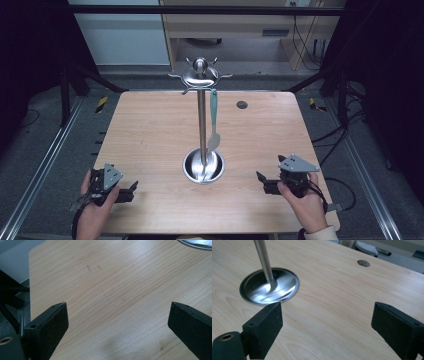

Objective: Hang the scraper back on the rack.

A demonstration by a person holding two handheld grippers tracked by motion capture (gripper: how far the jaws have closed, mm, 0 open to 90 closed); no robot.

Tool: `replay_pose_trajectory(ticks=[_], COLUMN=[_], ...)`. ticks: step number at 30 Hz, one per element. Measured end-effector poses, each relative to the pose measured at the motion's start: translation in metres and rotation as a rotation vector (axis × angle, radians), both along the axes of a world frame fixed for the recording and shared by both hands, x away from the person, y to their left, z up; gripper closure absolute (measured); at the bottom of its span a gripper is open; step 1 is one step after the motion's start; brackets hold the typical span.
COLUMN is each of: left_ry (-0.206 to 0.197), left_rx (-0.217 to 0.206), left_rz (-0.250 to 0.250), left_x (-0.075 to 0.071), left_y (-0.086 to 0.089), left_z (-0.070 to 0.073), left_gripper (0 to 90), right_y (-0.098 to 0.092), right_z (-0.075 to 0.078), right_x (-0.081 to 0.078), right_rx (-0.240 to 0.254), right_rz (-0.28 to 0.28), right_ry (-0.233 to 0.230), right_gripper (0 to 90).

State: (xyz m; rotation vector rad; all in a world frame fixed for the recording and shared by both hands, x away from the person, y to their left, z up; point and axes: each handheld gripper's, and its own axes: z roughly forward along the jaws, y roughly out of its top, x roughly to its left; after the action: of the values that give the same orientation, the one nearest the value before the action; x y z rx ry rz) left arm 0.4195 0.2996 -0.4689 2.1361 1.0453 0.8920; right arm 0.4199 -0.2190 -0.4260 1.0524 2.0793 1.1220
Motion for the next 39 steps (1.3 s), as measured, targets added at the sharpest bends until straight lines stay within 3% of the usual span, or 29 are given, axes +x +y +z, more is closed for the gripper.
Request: replay_pose_trajectory(ticks=[3, 13, 22, 32, 39], left_ry=[-0.001, 0.0, 0.002, 0.002, 0.002], left_rx=[-0.002, 0.002, 0.008, 0.009, 0.011], left_rz=[-0.001, -0.005, -0.008, -0.01, -0.01], left_x=[0.0, 0.0, 0.0, 0.0, 0.001], left_y=[0.0, -0.001, -0.001, -0.002, -0.002], left_z=[0.0, 0.0, 0.0, 0.0, -0.001], left_gripper=[2.7, 2.7, 2.7, 2.7, 2.7], right_y=[0.004, 0.006, 0.01, 0.018, 0.026], right_z=[-0.011, -0.037, -0.044, -0.05, -0.055], right_x=[0.001, 0.016, 0.03, 0.049, 0.049], right_rx=[-0.019, -0.011, 0.002, 0.073, 0.013], right_rz=[0.016, -0.001, -0.008, -0.055, -0.045], right_ry=[0.009, 0.069, 0.097, 0.099, 0.077], right_gripper=[10.5, 10.2, 10.2, 11.9, 12.4])
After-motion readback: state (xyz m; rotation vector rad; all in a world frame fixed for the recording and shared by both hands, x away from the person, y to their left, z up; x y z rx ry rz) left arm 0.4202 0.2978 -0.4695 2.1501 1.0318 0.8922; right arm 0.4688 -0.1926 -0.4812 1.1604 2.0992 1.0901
